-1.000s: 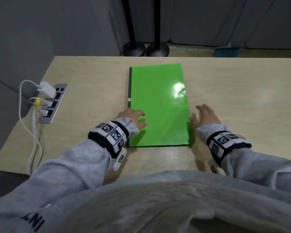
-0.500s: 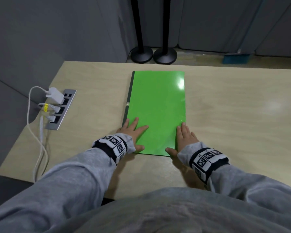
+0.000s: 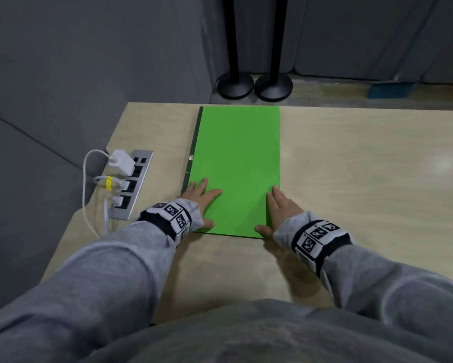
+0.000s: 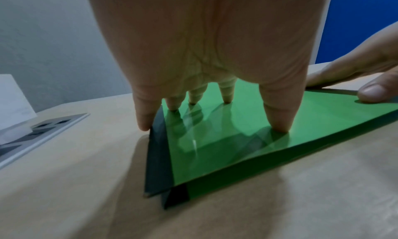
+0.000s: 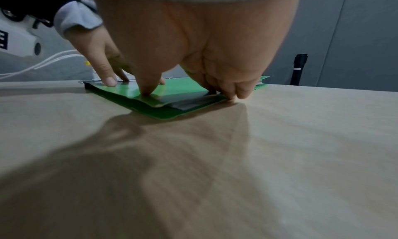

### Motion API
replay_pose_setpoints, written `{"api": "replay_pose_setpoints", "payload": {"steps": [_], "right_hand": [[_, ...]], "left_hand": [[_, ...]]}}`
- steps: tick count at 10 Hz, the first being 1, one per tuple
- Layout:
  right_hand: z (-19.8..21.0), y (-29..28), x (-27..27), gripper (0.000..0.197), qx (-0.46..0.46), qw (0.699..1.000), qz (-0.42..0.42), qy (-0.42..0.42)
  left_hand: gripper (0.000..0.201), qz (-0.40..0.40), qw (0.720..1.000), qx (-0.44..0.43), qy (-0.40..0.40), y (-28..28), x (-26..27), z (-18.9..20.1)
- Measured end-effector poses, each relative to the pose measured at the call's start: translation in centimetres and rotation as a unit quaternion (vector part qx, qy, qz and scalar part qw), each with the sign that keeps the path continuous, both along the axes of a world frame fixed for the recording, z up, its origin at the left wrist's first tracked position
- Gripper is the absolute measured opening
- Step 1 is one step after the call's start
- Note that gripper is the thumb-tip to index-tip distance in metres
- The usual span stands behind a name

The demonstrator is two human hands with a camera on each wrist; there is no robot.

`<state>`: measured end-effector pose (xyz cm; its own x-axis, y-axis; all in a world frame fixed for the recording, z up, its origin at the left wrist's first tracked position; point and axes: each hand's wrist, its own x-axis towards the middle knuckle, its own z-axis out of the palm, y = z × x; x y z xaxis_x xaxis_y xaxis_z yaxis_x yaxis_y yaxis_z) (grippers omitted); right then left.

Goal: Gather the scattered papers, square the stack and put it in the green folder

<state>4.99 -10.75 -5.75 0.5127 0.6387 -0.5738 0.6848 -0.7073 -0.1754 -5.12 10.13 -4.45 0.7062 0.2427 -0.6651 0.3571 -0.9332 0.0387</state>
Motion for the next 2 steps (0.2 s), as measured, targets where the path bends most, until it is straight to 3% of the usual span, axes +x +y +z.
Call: {"api": "replay_pose_setpoints", "payload": {"steps": [2], "right_hand": [[0.07, -0.11, -0.52, 0.099, -0.006, 0.999, -0.035, 0.0]], "left_hand": [[0.092, 0.011, 0.999, -0.019, -0.043, 0.52, -0.62, -0.91]]}}
